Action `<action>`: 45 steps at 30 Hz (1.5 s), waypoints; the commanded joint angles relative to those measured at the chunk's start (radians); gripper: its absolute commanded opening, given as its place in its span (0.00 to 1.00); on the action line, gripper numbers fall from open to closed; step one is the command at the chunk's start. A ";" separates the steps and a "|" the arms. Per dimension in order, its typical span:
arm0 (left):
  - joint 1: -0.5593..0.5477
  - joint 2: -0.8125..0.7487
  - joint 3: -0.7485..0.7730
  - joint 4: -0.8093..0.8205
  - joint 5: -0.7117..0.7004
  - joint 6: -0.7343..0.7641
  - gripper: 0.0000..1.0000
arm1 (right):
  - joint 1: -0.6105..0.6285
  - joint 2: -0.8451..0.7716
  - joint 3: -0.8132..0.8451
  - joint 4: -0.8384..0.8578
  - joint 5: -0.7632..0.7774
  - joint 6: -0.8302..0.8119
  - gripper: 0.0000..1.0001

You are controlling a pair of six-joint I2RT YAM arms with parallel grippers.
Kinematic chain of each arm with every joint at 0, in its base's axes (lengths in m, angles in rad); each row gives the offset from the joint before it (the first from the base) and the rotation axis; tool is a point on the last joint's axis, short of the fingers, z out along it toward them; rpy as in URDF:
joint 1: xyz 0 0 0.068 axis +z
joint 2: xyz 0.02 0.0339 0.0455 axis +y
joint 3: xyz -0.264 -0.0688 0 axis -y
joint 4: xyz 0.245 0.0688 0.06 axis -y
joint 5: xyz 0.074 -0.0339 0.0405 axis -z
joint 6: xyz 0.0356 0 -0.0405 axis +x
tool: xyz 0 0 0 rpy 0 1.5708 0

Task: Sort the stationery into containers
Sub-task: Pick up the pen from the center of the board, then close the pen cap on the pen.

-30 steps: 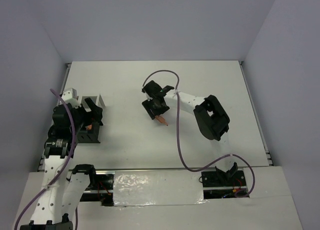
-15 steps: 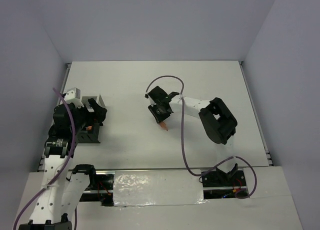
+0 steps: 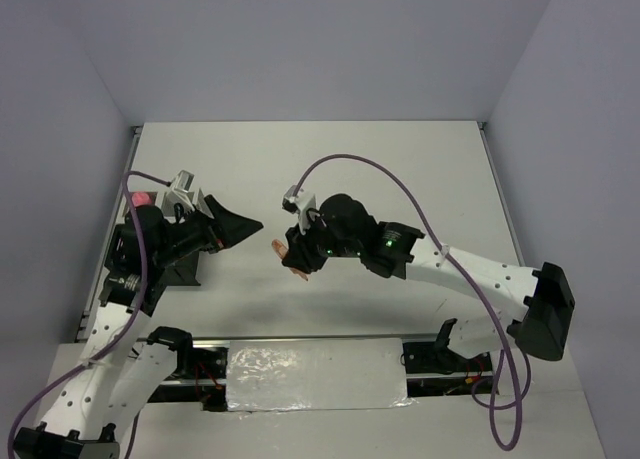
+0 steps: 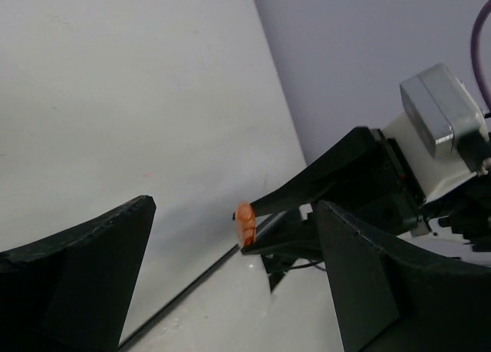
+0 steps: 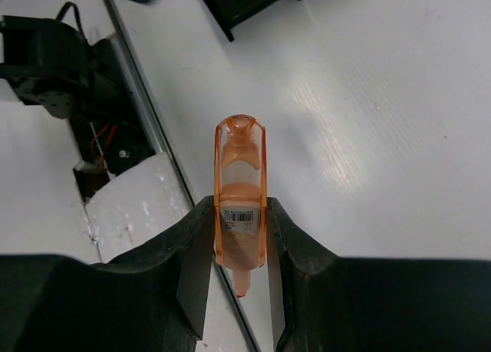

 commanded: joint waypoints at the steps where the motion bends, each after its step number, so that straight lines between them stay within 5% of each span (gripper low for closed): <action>1: -0.046 -0.011 -0.014 0.115 0.023 -0.125 0.99 | 0.075 -0.019 0.058 0.003 0.084 0.024 0.00; 14: -0.189 0.008 -0.064 0.166 -0.046 -0.158 0.72 | 0.132 0.057 0.242 -0.114 0.279 0.033 0.00; 17: -0.193 0.003 -0.052 0.152 -0.058 -0.152 0.45 | 0.134 0.083 0.275 -0.144 0.298 0.033 0.00; 22: -0.195 0.020 -0.011 0.100 -0.087 -0.097 0.28 | 0.142 0.106 0.295 -0.176 0.302 0.022 0.00; 26: -0.199 0.031 0.014 0.080 -0.106 -0.063 0.00 | 0.148 0.095 0.282 -0.172 0.284 0.024 0.00; 28: -0.204 0.029 0.019 0.083 -0.110 -0.046 0.00 | 0.146 0.075 0.250 -0.137 0.258 0.025 0.00; 33: -0.204 -0.038 -0.011 0.185 -0.090 -0.041 0.00 | 0.134 -0.037 0.157 -0.043 0.233 0.047 0.39; 34: -0.204 -0.048 -0.017 0.201 -0.078 -0.047 0.00 | 0.132 -0.052 0.128 -0.038 0.235 0.050 0.55; 37: -0.206 -0.081 -0.032 0.296 -0.032 -0.063 0.00 | 0.116 -0.123 0.066 -0.013 0.226 0.082 0.68; 42: -0.207 -0.134 -0.077 0.480 0.063 -0.090 0.00 | -0.013 -0.256 -0.055 0.096 -0.002 0.219 0.71; 45: -0.209 -0.150 -0.109 0.602 0.136 -0.122 0.00 | -0.073 -0.316 -0.132 0.266 -0.270 0.319 0.67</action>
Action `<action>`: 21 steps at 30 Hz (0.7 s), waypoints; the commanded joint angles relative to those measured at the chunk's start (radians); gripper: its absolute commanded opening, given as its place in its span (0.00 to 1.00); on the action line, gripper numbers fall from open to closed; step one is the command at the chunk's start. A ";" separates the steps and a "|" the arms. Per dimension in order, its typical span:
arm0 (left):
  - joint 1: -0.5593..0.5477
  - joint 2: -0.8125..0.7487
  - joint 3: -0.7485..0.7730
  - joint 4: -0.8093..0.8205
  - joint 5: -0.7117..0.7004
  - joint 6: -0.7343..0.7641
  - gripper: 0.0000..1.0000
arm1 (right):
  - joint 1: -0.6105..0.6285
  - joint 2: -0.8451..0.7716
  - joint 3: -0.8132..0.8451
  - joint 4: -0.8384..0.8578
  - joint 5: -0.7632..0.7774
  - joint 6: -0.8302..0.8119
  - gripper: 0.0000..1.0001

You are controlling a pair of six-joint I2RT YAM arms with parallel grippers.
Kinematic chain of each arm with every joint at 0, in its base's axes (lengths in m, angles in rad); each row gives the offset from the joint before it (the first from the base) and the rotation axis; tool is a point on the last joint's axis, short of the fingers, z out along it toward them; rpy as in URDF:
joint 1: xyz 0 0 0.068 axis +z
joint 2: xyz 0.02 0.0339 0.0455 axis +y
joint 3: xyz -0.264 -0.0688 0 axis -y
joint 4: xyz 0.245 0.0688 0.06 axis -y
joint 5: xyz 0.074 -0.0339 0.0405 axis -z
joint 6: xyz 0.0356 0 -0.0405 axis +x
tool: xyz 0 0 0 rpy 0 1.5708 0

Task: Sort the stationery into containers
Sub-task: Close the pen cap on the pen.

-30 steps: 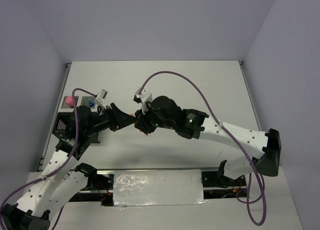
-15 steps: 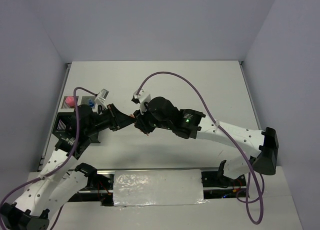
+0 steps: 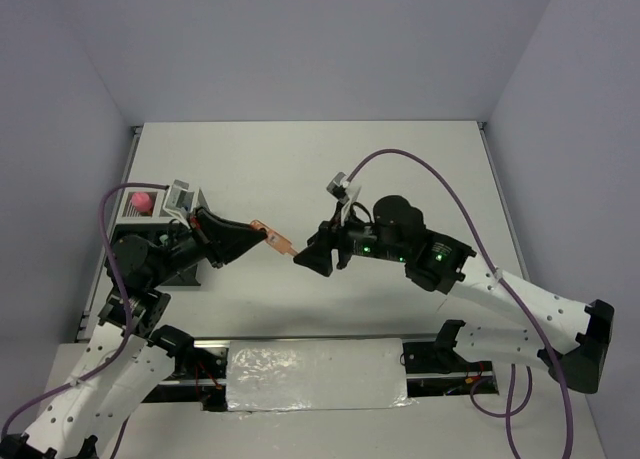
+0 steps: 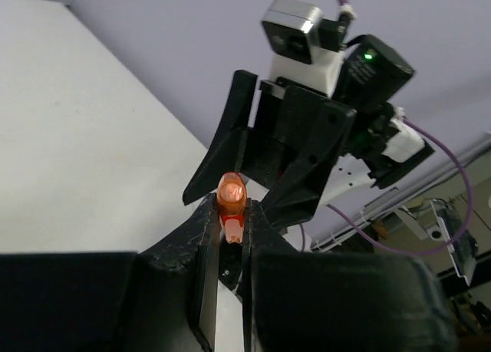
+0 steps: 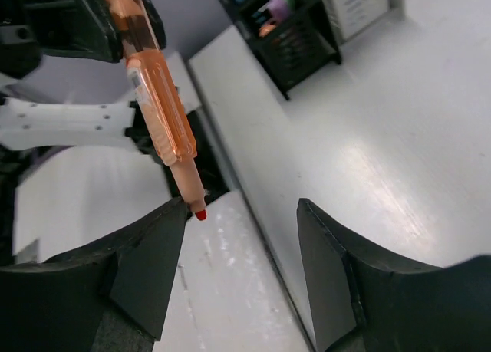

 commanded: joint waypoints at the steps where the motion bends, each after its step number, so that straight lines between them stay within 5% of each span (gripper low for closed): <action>1: -0.003 -0.018 -0.025 0.224 0.131 -0.045 0.00 | -0.050 -0.043 -0.047 0.203 -0.294 0.130 0.66; 12: -0.003 0.007 -0.010 0.210 0.137 -0.042 0.00 | -0.045 -0.004 -0.021 0.346 -0.400 0.203 0.61; 18: -0.004 0.016 -0.028 0.282 0.145 -0.081 0.00 | -0.048 0.058 0.018 0.355 -0.366 0.202 0.36; 20: -0.004 0.008 -0.020 0.263 0.131 -0.069 0.00 | -0.045 0.064 0.023 0.357 -0.369 0.193 0.06; 21: -0.004 0.005 -0.016 0.252 0.123 -0.062 0.00 | -0.045 0.064 0.020 0.355 -0.363 0.188 0.00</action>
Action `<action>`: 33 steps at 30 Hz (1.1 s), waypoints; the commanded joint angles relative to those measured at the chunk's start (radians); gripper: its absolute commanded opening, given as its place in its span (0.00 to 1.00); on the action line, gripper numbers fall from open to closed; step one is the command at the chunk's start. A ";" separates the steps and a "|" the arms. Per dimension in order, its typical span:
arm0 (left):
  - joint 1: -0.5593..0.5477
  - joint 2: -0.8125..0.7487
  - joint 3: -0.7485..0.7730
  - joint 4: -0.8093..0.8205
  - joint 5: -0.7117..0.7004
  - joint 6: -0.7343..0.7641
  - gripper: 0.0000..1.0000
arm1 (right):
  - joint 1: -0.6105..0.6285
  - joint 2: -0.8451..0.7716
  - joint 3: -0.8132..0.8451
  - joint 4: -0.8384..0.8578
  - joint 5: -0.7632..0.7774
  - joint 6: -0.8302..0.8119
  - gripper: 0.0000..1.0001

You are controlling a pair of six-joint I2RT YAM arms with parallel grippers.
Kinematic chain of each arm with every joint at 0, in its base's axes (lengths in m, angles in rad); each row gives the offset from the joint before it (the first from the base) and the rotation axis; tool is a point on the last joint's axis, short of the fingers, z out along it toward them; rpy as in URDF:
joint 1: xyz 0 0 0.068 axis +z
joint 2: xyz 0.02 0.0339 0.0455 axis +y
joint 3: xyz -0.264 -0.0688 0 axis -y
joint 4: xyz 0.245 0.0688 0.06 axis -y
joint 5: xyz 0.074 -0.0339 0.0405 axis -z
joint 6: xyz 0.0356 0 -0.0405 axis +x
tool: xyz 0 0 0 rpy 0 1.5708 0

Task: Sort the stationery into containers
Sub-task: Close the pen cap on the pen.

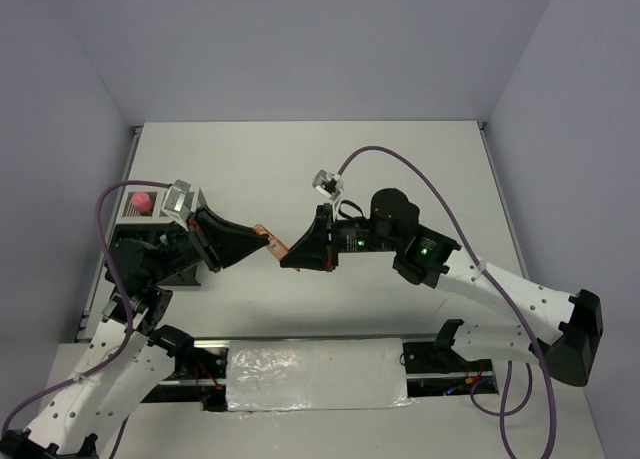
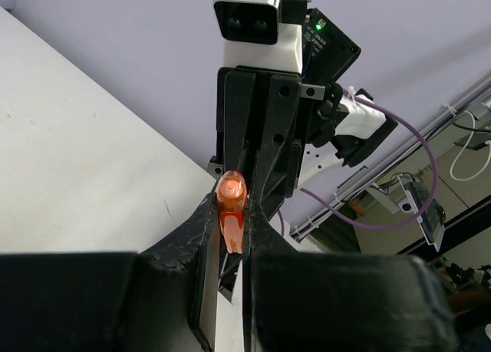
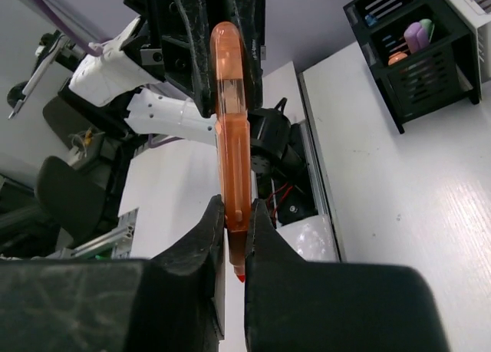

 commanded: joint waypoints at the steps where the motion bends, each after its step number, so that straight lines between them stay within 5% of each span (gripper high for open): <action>1: -0.004 -0.017 0.017 0.049 -0.011 0.013 0.00 | -0.002 -0.001 0.037 0.055 0.019 -0.009 0.00; 7: -0.004 -0.040 0.060 -0.052 -0.143 0.045 0.00 | -0.005 -0.051 -0.037 0.014 0.005 -0.069 0.00; 21: -0.004 -0.048 0.080 0.002 -0.267 -0.013 0.00 | -0.021 -0.110 -0.126 -0.034 0.008 -0.133 0.00; 23: -0.004 -0.034 0.087 0.006 -0.248 -0.011 0.00 | -0.024 -0.110 -0.127 -0.028 0.001 -0.133 0.16; 25: -0.004 -0.023 0.080 0.017 -0.235 -0.019 0.00 | -0.024 -0.111 -0.114 -0.059 0.034 -0.138 0.63; 27: -0.004 -0.025 0.071 0.019 -0.231 -0.016 0.00 | -0.030 -0.125 -0.088 -0.121 0.112 -0.153 0.76; 29: -0.004 -0.031 0.069 -0.006 -0.238 0.012 0.00 | -0.039 -0.148 -0.066 -0.163 0.166 -0.162 0.78; 30: -0.004 -0.034 0.069 -0.035 -0.241 0.022 0.00 | -0.042 -0.157 -0.031 -0.233 0.215 -0.167 1.00; 33: -0.004 -0.048 0.070 -0.095 -0.263 0.064 0.00 | -0.044 -0.165 0.038 -0.342 0.417 -0.145 1.00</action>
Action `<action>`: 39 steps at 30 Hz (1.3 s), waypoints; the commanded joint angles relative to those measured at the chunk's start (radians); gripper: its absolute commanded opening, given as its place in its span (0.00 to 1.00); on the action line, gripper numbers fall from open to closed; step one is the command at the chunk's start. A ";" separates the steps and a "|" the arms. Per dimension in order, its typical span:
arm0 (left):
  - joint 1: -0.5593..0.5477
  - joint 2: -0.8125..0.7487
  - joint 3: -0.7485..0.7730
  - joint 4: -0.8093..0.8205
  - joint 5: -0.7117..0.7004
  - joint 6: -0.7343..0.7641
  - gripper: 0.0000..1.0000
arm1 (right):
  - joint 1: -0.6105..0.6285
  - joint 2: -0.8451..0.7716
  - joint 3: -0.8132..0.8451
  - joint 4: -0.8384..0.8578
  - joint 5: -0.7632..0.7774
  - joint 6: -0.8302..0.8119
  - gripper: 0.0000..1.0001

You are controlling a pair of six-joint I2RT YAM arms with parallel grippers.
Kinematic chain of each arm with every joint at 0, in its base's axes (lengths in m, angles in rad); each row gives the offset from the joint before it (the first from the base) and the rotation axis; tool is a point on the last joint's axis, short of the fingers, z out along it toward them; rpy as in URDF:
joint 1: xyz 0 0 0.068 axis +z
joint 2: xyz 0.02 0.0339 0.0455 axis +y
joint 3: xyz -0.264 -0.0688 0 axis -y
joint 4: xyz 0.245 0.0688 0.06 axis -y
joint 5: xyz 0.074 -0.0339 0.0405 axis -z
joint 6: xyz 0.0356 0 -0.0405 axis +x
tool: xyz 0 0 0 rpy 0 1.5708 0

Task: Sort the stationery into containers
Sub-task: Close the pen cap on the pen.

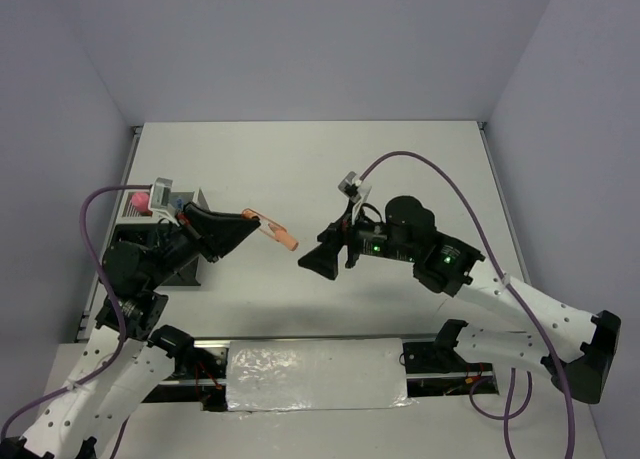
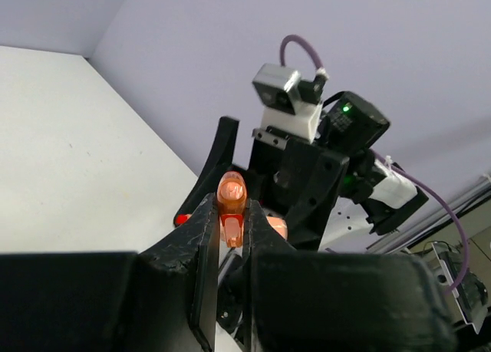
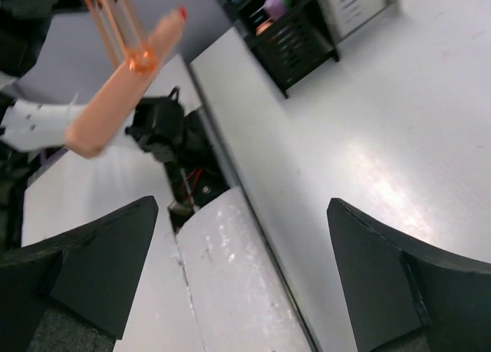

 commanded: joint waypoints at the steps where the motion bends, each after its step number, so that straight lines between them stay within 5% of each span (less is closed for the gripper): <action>1: 0.003 -0.013 0.039 -0.011 -0.036 0.063 0.00 | -0.009 -0.029 0.113 -0.128 0.184 0.000 1.00; 12: 0.003 -0.005 -0.029 0.108 0.056 -0.004 0.00 | -0.008 -0.009 0.050 0.168 -0.084 0.090 0.91; 23: 0.003 0.029 -0.072 0.328 0.185 -0.128 0.00 | -0.009 0.045 0.049 0.277 -0.163 0.040 0.79; 35: 0.003 0.038 -0.061 0.331 0.182 -0.130 0.00 | -0.006 0.082 0.029 0.346 -0.255 0.066 0.43; 38: 0.003 0.038 -0.055 0.308 0.176 -0.115 0.00 | -0.005 0.073 0.029 0.334 -0.250 0.067 0.03; 39: 0.003 0.038 -0.052 0.300 0.171 -0.108 0.00 | -0.005 0.069 0.026 0.331 -0.246 0.066 0.02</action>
